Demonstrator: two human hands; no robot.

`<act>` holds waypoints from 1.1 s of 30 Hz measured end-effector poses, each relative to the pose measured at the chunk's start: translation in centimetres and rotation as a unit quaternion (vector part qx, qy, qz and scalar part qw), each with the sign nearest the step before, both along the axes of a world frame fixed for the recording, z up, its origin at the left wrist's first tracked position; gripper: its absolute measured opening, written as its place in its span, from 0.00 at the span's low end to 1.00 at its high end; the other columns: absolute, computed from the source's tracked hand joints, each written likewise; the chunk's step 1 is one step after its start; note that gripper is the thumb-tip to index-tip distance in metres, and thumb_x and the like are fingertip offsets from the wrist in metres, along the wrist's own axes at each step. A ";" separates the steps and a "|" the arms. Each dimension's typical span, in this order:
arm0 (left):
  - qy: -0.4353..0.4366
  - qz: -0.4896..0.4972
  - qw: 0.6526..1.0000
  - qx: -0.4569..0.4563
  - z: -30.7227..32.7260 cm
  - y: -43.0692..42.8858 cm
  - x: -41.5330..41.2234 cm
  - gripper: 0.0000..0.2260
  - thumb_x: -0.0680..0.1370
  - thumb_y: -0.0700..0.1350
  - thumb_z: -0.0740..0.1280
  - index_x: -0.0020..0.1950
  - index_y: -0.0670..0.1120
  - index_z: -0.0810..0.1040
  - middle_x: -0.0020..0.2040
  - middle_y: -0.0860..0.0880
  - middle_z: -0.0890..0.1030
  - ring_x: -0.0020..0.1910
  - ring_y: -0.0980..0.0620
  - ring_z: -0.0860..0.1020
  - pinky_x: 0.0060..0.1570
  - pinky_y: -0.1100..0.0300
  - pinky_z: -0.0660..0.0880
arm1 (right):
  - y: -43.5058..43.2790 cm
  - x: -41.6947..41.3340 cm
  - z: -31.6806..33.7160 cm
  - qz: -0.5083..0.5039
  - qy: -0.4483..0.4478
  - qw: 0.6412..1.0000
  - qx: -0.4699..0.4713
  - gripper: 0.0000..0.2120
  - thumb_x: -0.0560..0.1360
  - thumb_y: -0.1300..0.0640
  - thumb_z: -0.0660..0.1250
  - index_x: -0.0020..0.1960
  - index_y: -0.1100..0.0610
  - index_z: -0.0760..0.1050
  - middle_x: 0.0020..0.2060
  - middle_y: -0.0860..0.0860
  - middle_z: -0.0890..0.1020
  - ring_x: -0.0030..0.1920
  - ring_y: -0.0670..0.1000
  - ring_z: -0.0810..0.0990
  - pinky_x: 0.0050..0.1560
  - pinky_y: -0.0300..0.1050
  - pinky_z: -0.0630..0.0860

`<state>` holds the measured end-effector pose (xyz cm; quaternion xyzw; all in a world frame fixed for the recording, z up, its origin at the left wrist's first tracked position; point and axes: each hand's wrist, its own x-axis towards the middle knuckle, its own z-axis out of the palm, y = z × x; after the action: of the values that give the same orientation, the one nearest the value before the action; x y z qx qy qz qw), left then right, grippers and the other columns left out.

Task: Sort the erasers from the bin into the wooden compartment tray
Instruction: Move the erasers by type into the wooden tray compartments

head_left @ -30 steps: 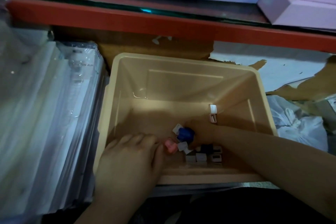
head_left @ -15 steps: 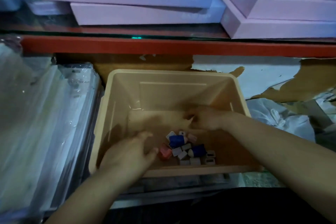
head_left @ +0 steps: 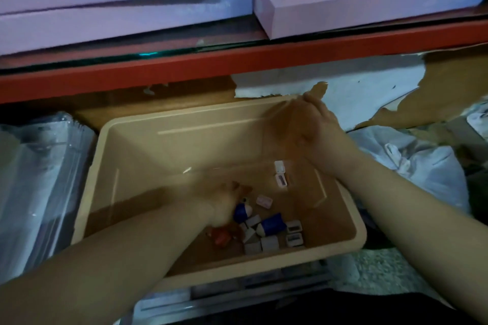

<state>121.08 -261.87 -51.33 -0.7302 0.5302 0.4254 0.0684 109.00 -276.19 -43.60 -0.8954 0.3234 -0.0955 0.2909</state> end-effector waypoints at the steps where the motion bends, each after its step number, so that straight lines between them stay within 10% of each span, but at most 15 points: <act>1: -0.016 -0.038 0.999 0.000 -0.2 -0.2 -0.3 0.41 0.72 0.50 0.71 0.75 0.49 0.48 0.75 0.48 0.54 0.70 0.47 0.59 0.63 0.61 0.62 | -0.1 0.1 -0.3 0.008 -0.004 1.000 0.009 0.27 0.71 0.63 0.57 0.70 0.64 0.59 0.72 0.61 0.57 0.72 0.61 0.57 0.71 0.50 0.56; 5: -0.069 -0.147 0.986 -0.031 -1.5 -0.4 -0.5 0.41 0.70 0.58 0.69 0.75 0.56 0.49 0.75 0.51 0.51 0.71 0.47 0.54 0.68 0.51 0.58 | -0.3 0.6 -0.8 0.002 -0.004 1.000 -0.001 0.33 0.65 0.53 0.51 0.67 0.66 0.64 0.69 0.63 0.63 0.69 0.66 0.62 0.67 0.60 0.65; 10: -0.063 -0.137 0.983 -0.102 -3.1 -0.8 -1.9 0.40 0.71 0.64 0.65 0.75 0.54 0.48 0.76 0.51 0.51 0.72 0.47 0.53 0.68 0.49 0.57 | -0.4 0.4 -0.7 0.005 -0.013 1.000 -0.021 0.26 0.71 0.70 0.59 0.69 0.64 0.62 0.72 0.59 0.58 0.69 0.64 0.63 0.64 0.60 0.67; 19: -0.109 -0.298 0.939 -0.133 -3.8 -2.6 -3.6 0.27 0.78 0.56 0.58 0.74 0.50 0.55 0.71 0.45 0.60 0.63 0.42 0.64 0.55 0.51 0.67 | -0.2 0.5 -0.3 -0.012 -0.001 1.000 -0.018 0.25 0.72 0.69 0.59 0.68 0.59 0.65 0.73 0.54 0.56 0.66 0.60 0.68 0.59 0.52 0.71; 33: -0.076 -0.114 0.973 -0.188 -1.6 -2.4 0.2 0.23 0.75 0.54 0.65 0.69 0.54 0.64 0.68 0.51 0.66 0.63 0.49 0.69 0.56 0.59 0.67 | -0.6 0.5 -0.9 -0.001 -0.006 0.997 -0.081 0.24 0.73 0.66 0.59 0.68 0.57 0.64 0.74 0.52 0.55 0.67 0.51 0.68 0.47 0.36 0.66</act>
<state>121.28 -264.26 -52.95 -0.6950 0.6737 0.2506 0.0186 109.50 -276.83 -44.47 -0.9149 0.3143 -0.1268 0.2192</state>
